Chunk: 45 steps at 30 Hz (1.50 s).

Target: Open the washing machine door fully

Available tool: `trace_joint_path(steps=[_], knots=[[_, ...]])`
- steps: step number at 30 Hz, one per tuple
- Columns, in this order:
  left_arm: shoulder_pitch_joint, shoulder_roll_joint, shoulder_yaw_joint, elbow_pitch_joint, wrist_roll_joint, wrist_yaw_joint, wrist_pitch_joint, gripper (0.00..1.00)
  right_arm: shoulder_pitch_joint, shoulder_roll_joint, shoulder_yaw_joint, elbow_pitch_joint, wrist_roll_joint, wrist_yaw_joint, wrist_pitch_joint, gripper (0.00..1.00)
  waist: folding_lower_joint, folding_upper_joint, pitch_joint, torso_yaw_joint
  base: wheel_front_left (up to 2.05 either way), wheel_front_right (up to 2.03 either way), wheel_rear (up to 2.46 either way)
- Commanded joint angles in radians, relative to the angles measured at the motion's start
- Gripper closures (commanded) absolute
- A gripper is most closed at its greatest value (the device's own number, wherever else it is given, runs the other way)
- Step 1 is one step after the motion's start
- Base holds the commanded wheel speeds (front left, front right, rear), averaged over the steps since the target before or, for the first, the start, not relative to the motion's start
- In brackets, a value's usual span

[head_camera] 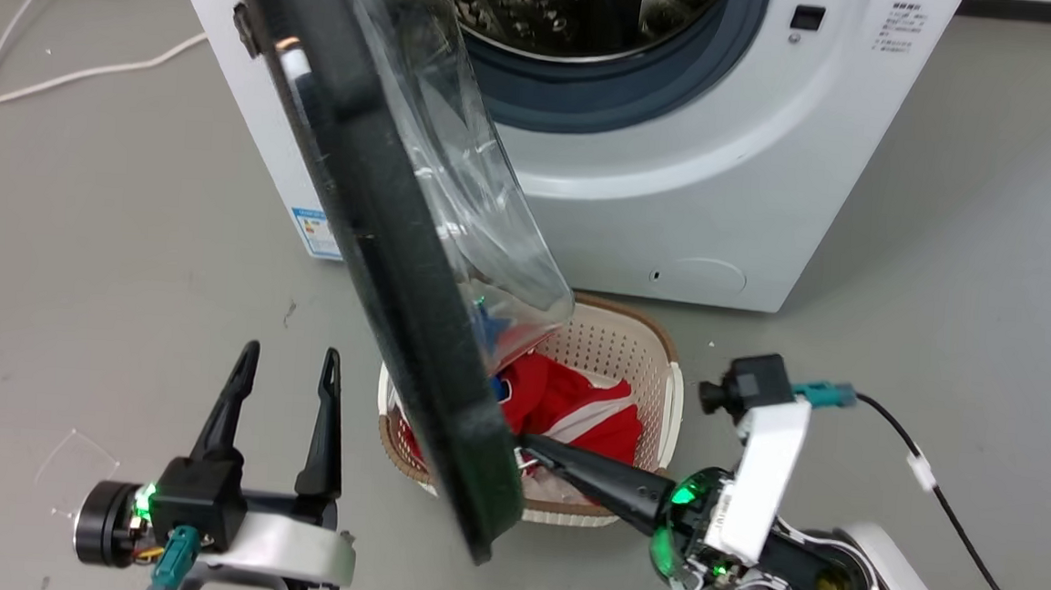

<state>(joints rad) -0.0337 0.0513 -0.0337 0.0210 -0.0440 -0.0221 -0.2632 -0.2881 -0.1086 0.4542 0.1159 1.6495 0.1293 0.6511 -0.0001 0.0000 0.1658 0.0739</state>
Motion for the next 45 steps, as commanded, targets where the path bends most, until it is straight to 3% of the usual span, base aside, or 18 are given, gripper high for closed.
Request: trace_joint_path(steps=[1,8,15,23,25,28,34,40,41,42,43,44,45], knots=[[0.02,-0.001,-0.001,0.004,0.001,0.007,-0.002,0.0,0.026,-0.001,-0.015,0.007,0.004,0.003,-0.017,1.0,0.0001,0.0,-0.021,-0.005,0.0,0.0,0.0],[0.061,-0.001,0.0,0.014,0.007,0.011,-0.002,0.0,0.092,-0.012,-0.098,-0.021,-0.017,0.003,-0.121,1.0,0.0001,0.0,-0.083,-0.024,0.0,0.0,0.0],[0.104,-0.001,-0.003,0.021,0.014,0.017,-0.002,0.0,0.17,-0.02,-0.205,-0.071,-0.185,0.003,-0.408,1.0,0.0001,0.0,-0.151,-0.034,0.0,0.0,0.0],[0.133,-0.001,0.003,0.011,0.019,0.024,-0.002,0.0,0.226,-0.11,-0.181,-0.103,-0.604,0.003,-0.832,1.0,0.0001,0.0,-0.18,-0.044,0.0,0.0,0.0],[0.137,-0.001,0.005,0.008,0.019,0.024,-0.002,0.0,0.238,-0.123,-0.18,-0.09,-0.71,0.003,-0.889,1.0,0.0001,0.0,-0.185,-0.048,0.0,0.0,0.0],[0.147,-0.001,0.007,0.006,0.02,0.026,-0.002,0.0,0.254,-0.11,-0.232,-0.079,-0.879,0.002,-0.914,1.0,0.0001,0.0,-0.19,-0.053,0.0,0.0,0.0],[0.147,-0.001,0.008,0.003,0.021,0.028,-0.002,0.0,0.317,-0.029,-0.361,-0.199,-1.336,0.002,-0.916,1.0,0.0001,0.0,-0.192,-0.059,0.0,0.0,0.0],[0.151,-0.001,0.008,0.001,0.018,0.027,-0.002,0.0,0.411,0.045,-0.426,-0.227,-1.485,0.001,-0.916,1.0,0.0001,0.0,-0.194,-0.065,0.0,0.0,0.0],[0.151,-0.001,0.008,0.001,0.018,0.028,-0.002,0.0,0.426,0.049,-0.434,-0.221,-1.497,0.001,-0.916,0.96,0.0001,0.0,-0.195,-0.066,0.0,0.0,0.0],[0.152,-0.001,0.007,0.001,0.018,0.028,-0.002,0.0,0.435,0.052,-0.442,-0.221,-1.513,0.001,-0.916,0.72,0.0001,0.0,-0.195,-0.067,0.0,0.0,0.0],[0.152,-0.001,0.008,0.001,0.018,0.028,-0.002,0.0,0.44,0.053,-0.447,-0.226,-1.536,0.001,-0.916,0.13,0.0001,0.0,-0.195,-0.068,0.0,0.0,0.0],[0.152,-0.001,0.007,0.001,0.019,0.029,-0.002,0.0,0.448,0.056,-0.449,-0.233,-1.562,0.001,-0.916,0.0,0.0001,0.0,-0.195,-0.068,0.0,0.0,0.0],[0.152,-0.001,0.008,0.0,0.02,0.029,-0.002,0.0,0.455,0.058,-0.455,-0.238,-1.581,0.001,-0.916,0.0,0.0001,0.0,-0.195,-0.069,0.0,0.0,0.0]])
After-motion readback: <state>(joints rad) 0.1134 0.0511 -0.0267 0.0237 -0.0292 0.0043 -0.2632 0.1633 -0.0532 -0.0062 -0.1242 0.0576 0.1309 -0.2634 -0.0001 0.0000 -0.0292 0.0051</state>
